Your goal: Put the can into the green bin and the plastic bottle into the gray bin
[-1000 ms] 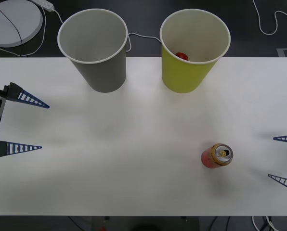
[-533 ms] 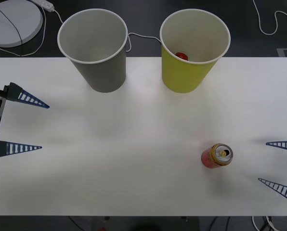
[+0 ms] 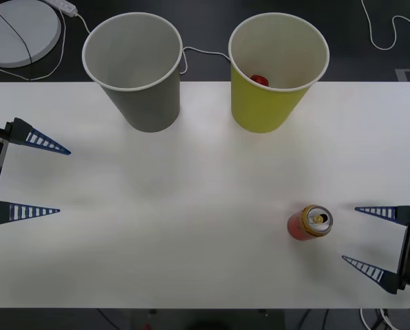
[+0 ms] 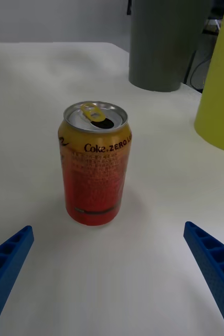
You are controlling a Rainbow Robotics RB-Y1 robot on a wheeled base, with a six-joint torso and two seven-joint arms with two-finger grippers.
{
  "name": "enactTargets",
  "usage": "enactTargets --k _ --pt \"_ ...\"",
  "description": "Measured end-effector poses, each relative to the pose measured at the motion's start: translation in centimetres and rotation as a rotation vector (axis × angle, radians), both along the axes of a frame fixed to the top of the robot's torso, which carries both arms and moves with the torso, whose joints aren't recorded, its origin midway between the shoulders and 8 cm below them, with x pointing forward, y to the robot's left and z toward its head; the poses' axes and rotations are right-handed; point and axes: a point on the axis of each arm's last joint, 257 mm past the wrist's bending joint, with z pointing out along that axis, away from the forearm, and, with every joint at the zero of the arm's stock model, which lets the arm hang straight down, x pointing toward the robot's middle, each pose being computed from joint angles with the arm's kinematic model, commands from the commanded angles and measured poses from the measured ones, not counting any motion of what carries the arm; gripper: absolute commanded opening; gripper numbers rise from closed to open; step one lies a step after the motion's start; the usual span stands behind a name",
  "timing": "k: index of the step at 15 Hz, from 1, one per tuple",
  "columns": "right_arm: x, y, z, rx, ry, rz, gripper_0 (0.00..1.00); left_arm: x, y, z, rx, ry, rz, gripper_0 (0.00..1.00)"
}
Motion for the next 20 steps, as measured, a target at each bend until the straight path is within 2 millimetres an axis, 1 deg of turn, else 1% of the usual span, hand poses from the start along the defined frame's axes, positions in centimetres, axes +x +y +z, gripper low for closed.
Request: enactTargets --k 5,13,18,20 --pt "0.3 3.1 -0.8 0.064 0.007 0.006 1.0 0.0 0.0 0.0 0.0 0.0 0.0 1.0" --pt "2.1 6.8 -2.8 0.096 0.007 -0.037 1.0 0.0 0.0 0.0 0.0 0.0 0.0 1.0" --pt "3.1 9.4 -3.2 0.129 0.002 -0.046 1.0 0.0 0.0 0.0 0.0 0.0 0.0 1.0" --pt "3.2 10.3 -3.3 0.141 0.001 -0.039 1.0 0.0 0.0 0.0 0.0 0.0 0.0 1.0"
